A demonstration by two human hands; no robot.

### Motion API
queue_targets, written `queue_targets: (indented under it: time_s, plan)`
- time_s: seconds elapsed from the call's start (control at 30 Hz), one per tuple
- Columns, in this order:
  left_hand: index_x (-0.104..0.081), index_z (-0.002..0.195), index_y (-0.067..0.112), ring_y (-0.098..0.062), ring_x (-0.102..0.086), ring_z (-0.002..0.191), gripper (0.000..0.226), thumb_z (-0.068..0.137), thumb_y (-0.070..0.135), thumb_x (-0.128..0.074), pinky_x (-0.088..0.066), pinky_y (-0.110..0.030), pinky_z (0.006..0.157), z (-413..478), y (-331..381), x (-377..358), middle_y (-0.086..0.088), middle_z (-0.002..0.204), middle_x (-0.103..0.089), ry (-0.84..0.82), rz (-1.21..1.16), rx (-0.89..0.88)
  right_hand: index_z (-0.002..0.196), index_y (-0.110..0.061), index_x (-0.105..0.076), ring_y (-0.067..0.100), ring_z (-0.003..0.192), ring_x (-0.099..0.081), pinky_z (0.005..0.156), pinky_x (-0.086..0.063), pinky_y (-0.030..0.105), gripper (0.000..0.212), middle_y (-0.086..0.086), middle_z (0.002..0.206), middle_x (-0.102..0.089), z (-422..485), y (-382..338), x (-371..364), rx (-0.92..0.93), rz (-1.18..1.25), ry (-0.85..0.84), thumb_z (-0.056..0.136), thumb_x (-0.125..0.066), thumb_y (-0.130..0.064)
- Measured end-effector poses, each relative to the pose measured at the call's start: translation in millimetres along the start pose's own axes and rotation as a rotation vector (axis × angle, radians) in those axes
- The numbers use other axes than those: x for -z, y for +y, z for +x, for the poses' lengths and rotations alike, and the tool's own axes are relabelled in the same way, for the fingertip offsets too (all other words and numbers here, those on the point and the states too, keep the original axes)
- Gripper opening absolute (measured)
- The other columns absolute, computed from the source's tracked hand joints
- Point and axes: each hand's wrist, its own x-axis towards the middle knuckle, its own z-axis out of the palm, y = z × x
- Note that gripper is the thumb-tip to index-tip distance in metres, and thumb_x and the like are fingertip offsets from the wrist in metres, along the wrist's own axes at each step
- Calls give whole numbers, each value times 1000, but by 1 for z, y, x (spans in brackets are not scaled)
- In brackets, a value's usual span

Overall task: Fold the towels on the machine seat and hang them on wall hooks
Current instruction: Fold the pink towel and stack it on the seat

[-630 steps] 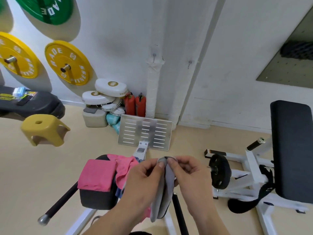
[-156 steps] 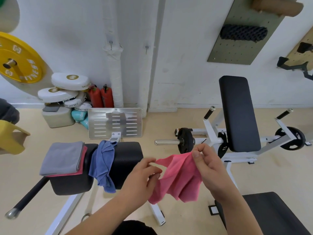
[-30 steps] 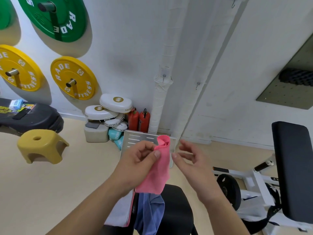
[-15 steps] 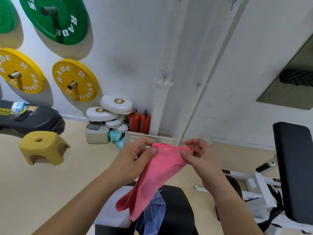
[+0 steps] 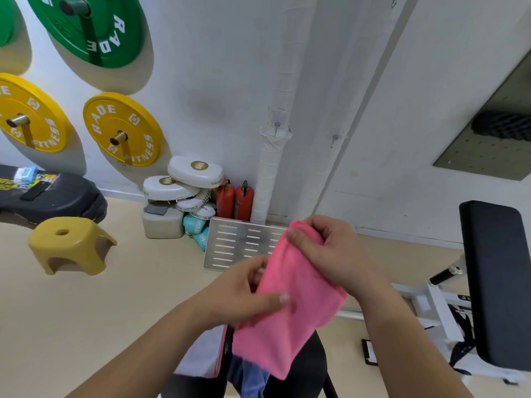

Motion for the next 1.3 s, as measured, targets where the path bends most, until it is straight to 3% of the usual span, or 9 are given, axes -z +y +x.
queue_targets:
  time_s: [0.1,0.27,0.43,0.73,0.87,0.97,1.07,1.2,1.3]
  plan:
    - [-72,103,19,-14,-73,92,36,76,37,-86,-63,-38,82,0,-26,3,-1,99,-75,-43,274,71,83,-24,-72,0,78,-64,68,-45,16,19,-10,79,-72,5,13,7,-72,-31,125,95,-69,-38]
    - [-65,72,16,0,-53,60,27,77,32,-87,-42,-17,58,-8,-44,22,17,61,-53,-25,347,136,90,-20,-65,8,84,-63,71,-44,27,19,-6,88,-69,5,55,17,-225,-97,275,101,-57,-33]
    - [-69,86,2,-10,-64,70,25,77,14,-89,-51,-24,63,-22,-52,45,0,73,-66,216,-10,179,96,-10,-63,20,83,-64,67,-42,26,21,6,90,-68,-8,87,2,-353,-25,299,103,-53,-28]
    - [-62,96,25,-12,-55,59,29,83,1,-69,-45,-26,56,-45,-60,30,-7,80,-67,443,95,-57,93,-25,-58,10,82,-61,68,-46,28,17,-2,89,-65,-17,56,-43,-258,105,299,104,-52,-37]
    - [-71,92,26,0,-64,70,31,82,-3,-71,-46,-9,66,-53,-76,35,15,84,-69,427,238,-116,90,-23,-60,7,76,-57,66,-43,22,15,1,86,-64,-6,35,-44,-157,71,332,104,-54,-24]
    - [-76,105,34,-2,-68,89,30,83,13,-69,-51,-12,78,-57,-90,44,17,96,-70,374,316,-140,95,-19,-63,9,78,-58,67,-44,22,13,3,88,-65,-3,23,-51,-119,59,317,104,-55,-24]
    - [-69,98,35,2,-57,76,16,88,35,-57,-41,-11,67,-60,-103,51,21,90,-55,218,558,-174,97,-20,-63,6,81,-60,69,-45,23,11,-4,86,-67,2,14,-62,-100,1,307,104,-56,-25]
    - [-64,92,29,-4,-46,73,25,82,50,-56,-25,-9,60,-66,-109,62,16,86,-46,45,866,-188,96,-29,-62,2,85,-63,73,-48,24,10,-12,87,-68,14,10,-73,-75,-113,273,103,-55,-27]
    - [-64,98,29,-10,-55,81,24,83,44,-56,-41,-22,67,-70,-103,73,10,93,-59,-58,934,-225,95,-30,-62,-3,83,-60,71,-44,18,12,-13,86,-68,22,7,-76,-41,-223,228,103,-54,-24]
